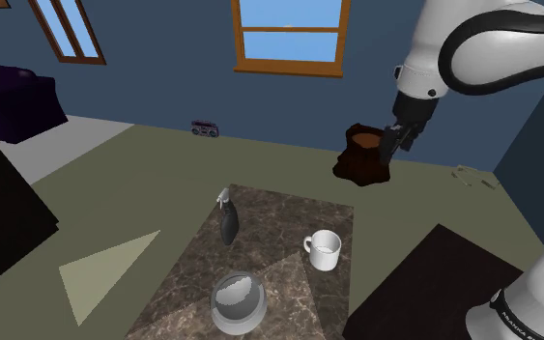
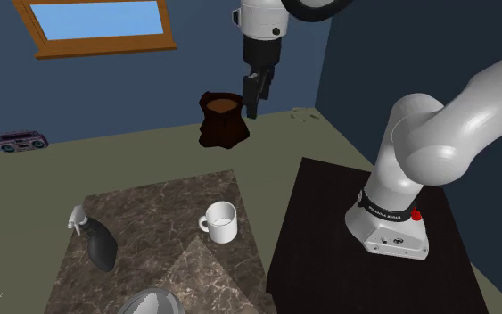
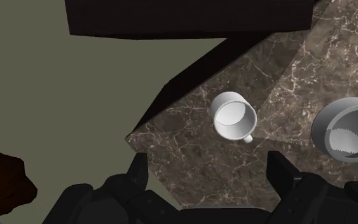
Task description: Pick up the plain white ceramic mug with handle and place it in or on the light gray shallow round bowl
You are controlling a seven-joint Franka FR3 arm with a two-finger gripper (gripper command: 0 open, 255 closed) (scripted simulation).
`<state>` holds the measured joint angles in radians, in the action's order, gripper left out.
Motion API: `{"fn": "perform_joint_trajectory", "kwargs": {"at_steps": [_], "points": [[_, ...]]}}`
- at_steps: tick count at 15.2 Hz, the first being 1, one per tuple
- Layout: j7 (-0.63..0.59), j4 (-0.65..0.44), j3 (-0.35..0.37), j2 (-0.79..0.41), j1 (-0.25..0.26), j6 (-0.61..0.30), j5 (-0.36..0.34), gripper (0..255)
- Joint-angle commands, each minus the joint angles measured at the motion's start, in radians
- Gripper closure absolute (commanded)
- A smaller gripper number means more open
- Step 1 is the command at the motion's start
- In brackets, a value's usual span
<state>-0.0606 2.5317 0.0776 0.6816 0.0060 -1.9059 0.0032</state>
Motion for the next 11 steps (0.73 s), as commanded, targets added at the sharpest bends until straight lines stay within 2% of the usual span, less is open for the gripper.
{"fn": "perform_joint_trajectory", "kwargs": {"at_steps": [1,11], "points": [[-0.002,0.05,0.001,-0.031,0.0,-0.083,0.003,0],[-0.033,0.162,0.029,-0.326,0.003,-0.485,0.015,0]]}}
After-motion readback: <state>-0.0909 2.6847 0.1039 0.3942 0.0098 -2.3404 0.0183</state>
